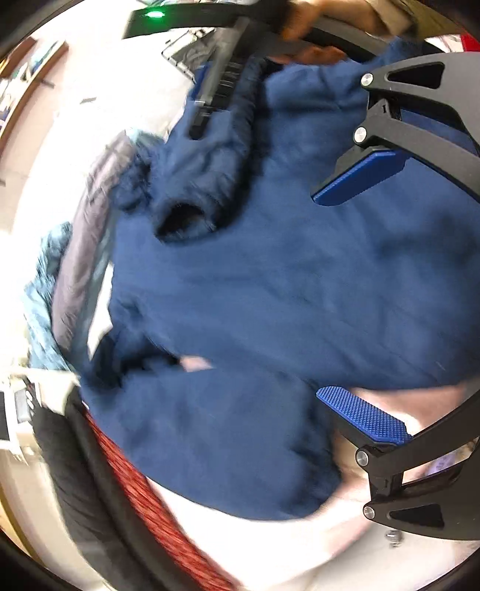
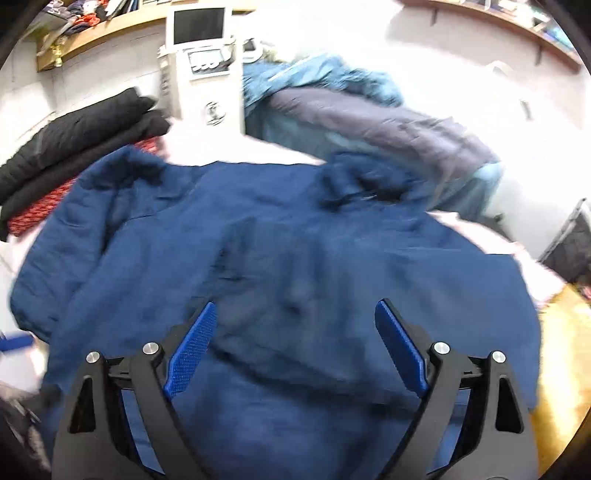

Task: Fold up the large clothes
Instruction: 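Grasp a jacket sleeve with the right gripper and fold it across the back, then lower the sleeve onto the jacket and open the right gripper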

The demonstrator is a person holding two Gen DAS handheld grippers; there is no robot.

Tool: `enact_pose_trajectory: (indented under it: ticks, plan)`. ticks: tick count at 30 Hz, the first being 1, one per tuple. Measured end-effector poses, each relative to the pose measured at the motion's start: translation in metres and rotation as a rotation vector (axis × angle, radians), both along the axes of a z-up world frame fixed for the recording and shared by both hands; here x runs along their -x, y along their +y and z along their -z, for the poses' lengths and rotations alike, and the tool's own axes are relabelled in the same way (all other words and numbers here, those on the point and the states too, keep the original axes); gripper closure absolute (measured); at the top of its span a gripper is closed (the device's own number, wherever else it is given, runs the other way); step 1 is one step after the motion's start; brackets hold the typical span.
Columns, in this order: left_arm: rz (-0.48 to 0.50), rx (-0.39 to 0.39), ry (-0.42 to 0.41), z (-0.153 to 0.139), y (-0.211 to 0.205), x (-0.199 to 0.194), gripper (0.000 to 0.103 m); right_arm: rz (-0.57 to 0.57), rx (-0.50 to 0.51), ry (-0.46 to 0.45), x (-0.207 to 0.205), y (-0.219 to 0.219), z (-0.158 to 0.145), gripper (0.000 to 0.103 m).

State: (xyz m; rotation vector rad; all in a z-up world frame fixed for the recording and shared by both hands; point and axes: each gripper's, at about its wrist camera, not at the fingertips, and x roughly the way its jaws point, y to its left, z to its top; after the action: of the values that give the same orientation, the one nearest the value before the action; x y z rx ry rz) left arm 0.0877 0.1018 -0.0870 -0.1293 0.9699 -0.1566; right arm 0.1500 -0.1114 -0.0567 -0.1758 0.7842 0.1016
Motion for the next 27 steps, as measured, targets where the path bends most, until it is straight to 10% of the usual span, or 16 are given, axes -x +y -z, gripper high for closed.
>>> enact_pose_trajectory:
  ticks: [7,14,16,27]
  plan:
    - [0.194,-0.047,-0.05,-0.018,-0.089,-0.067,0.006,0.35,-0.096,0.138,-0.006,-0.098,0.018,0.013]
    - [0.295,-0.244,0.15,0.058,-0.171,-0.133,0.006,0.314,0.074,0.283,-0.016,-0.092,0.065,0.008]
    - [0.253,-0.168,0.22,0.078,-0.162,-0.142,0.005,0.329,0.124,0.308,-0.02,-0.092,0.077,0.006]
    - [0.252,-0.16,0.152,0.084,-0.162,-0.133,0.005,0.344,0.097,0.204,-0.008,-0.096,0.086,0.005]
